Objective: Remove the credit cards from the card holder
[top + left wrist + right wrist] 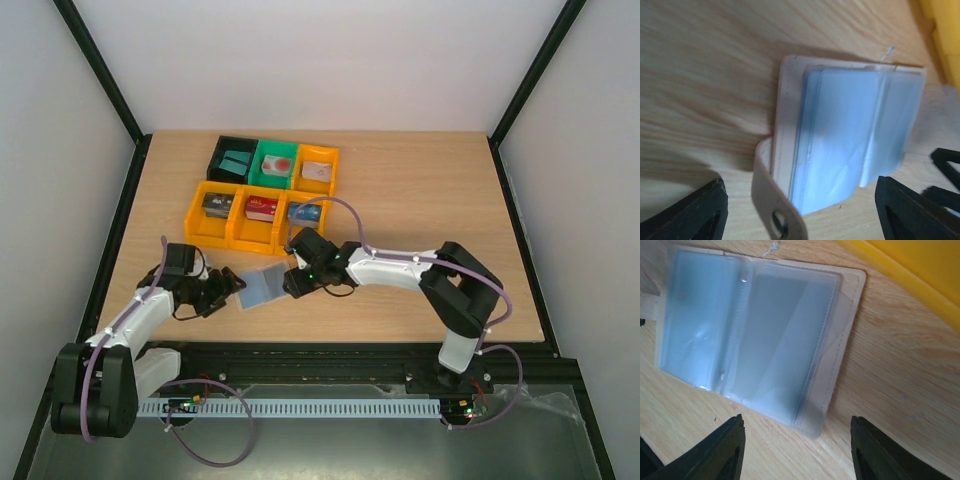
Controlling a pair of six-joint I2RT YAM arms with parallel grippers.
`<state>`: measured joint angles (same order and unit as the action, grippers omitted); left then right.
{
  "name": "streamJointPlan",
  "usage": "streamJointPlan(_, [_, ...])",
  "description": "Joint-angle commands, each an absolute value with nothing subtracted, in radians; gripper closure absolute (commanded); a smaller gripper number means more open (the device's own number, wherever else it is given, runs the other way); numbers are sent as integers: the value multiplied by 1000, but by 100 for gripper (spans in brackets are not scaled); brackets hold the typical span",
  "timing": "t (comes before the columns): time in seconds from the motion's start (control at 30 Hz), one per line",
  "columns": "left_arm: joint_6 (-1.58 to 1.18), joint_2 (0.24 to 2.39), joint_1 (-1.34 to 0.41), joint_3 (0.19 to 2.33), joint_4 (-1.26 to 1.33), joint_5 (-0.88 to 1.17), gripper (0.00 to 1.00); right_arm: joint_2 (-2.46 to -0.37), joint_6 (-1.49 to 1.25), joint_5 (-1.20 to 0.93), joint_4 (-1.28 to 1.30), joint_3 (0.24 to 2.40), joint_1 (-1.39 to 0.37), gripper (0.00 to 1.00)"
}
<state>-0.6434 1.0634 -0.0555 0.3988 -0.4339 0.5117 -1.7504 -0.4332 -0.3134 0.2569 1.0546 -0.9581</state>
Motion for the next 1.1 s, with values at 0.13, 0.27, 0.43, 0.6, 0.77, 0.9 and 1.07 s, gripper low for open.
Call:
streamJointPlan(0.13, [-804,1081,-52,268,-200,591,20,-1885,-450,-419,195,1126,-964,49])
streamJointPlan(0.27, [-833,1087,-52,238,-126,618,21,-1917,-451,-452,170,1138,-964,52])
streamJointPlan(0.43, [-856,1097,-52,213,-53,647,25,-1944,-446,-477,164,1160,-965,56])
streamJointPlan(0.6, [-873,1103,-52,198,0,661,26,-1947,-442,-493,155,1166,-965,57])
streamJointPlan(0.77, [-882,1103,-51,192,35,676,39,-1947,-437,-493,155,1168,-964,58])
streamJointPlan(0.9, [-889,1100,-52,187,76,701,68,-1943,-432,-501,156,1167,-965,58])
streamJointPlan(1.07, [-886,1081,-46,192,98,718,98,-1915,-408,-498,169,1164,-963,58])
